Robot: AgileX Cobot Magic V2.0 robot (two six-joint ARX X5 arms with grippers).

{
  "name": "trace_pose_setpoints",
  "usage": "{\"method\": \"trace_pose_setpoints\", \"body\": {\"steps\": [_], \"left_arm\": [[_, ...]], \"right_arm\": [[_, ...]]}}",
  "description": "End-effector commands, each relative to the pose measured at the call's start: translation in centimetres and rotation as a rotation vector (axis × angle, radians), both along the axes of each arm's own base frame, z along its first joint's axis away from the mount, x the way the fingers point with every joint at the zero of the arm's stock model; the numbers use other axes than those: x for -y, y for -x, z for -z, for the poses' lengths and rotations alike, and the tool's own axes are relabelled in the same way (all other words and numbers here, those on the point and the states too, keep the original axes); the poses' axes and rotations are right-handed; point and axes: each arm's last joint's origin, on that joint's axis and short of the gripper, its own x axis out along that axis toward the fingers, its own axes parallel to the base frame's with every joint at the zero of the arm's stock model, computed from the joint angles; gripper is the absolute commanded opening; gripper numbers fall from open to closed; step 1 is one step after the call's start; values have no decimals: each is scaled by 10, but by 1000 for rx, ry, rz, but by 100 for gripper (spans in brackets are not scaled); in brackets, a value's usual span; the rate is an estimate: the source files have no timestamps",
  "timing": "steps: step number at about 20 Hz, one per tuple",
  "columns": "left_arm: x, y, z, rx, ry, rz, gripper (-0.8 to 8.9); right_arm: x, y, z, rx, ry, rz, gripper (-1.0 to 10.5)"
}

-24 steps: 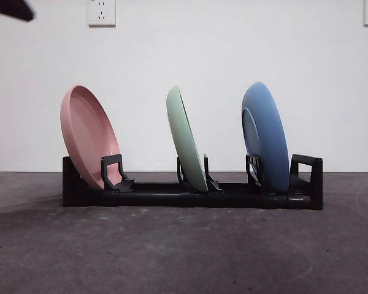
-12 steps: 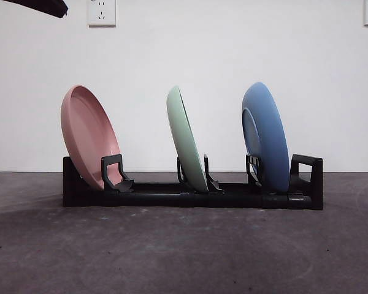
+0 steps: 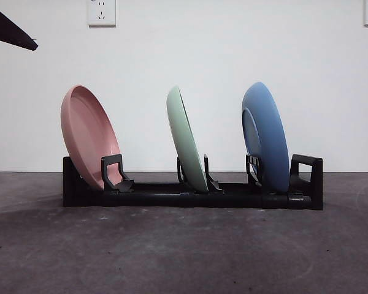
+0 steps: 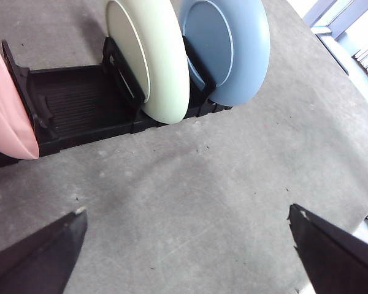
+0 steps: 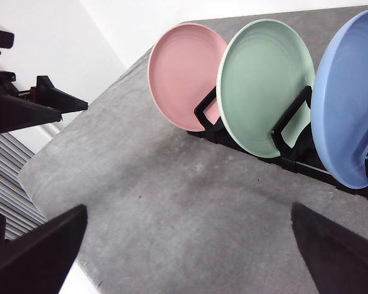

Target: Place the plate

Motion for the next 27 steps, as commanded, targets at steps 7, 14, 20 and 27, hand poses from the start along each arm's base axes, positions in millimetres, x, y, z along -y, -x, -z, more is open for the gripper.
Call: {"method": "trace_pose_setpoints", "body": {"steps": [7,14,20,27], "left_arm": [[-12,37,-19,67,36,23,530],[-26,76,-31,173,74,23,530],[-31,89,-33,196,93,19,530],[-31,88,-33,195,91,19,531]], "right_arm": [[-3,-40,-8,-76,-103,39,546],[-11,-160,4,-222,-80,46,545],[-23,-245,32,-324,-114,-45,544],[-29,-265,44,-323,-111,-53,377]]}}
